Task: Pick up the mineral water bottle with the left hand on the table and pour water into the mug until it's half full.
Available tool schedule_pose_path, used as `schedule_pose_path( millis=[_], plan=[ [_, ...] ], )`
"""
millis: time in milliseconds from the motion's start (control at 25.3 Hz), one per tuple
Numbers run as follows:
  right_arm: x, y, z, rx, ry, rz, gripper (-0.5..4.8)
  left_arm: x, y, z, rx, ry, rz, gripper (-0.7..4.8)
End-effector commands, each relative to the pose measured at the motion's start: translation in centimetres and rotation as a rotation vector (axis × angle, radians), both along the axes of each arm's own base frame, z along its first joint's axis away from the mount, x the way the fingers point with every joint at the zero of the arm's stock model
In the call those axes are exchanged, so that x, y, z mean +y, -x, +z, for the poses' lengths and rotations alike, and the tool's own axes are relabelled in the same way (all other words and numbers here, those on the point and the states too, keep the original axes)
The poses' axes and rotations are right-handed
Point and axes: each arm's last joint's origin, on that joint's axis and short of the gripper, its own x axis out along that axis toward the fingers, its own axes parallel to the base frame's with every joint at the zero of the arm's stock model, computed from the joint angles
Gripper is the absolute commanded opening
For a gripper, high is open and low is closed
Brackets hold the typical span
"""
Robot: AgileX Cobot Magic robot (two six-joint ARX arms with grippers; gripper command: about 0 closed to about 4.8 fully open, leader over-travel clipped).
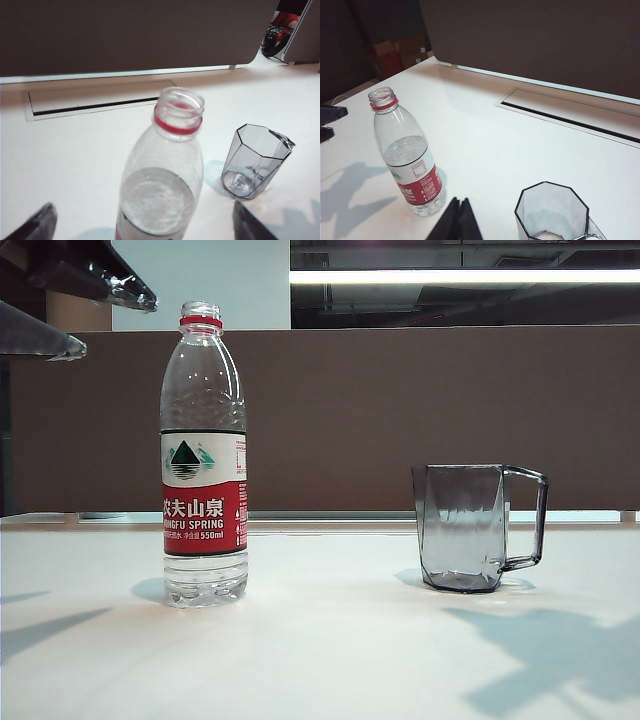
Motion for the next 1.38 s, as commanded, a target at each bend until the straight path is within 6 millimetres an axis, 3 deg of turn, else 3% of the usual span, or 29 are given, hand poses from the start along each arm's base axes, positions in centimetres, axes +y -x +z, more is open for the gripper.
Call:
schedule_pose_path(
  millis=[40, 356, 553, 751, 1028, 1383],
  plan=[
    [0.0, 0.0, 0.3, -0.016, -0.012, 0.000, -0.09, -0.3, -0.4, 0.1, -0.035, -0.010, -0.006, 4.79],
    [0.0, 0.1, 0.3, -0.014, -0.010, 0.002, -0.09, -1.1, -1.6, -1.0, 0.006, -0.039, -0.018, 4.79],
    [0.0, 0.1, 0.2, -0.004, -0.004, 0.002, -0.08, -3.1, -1.9, -1.5, -0.016, -0.038, -0.097, 4.79],
    [0.0, 0.1, 0.2, -0.004, -0.004, 0.003, -0.08, -3.7, -2.6, -2.6, -0.007, -0.100, -0.114, 4.79],
    [0.0, 0.1, 0.2, -0.004, -0.004, 0.003, -0.08, -3.8, -2.9, -2.8, -0.026, -0.123, -0.111, 4.79],
    [0.0, 0.1, 0.2, -0.003, -0.005, 0.020, -0.08, -1.9, -4.2, -2.8, -0.017, -0.111, 0.001, 4.79]
  ],
)
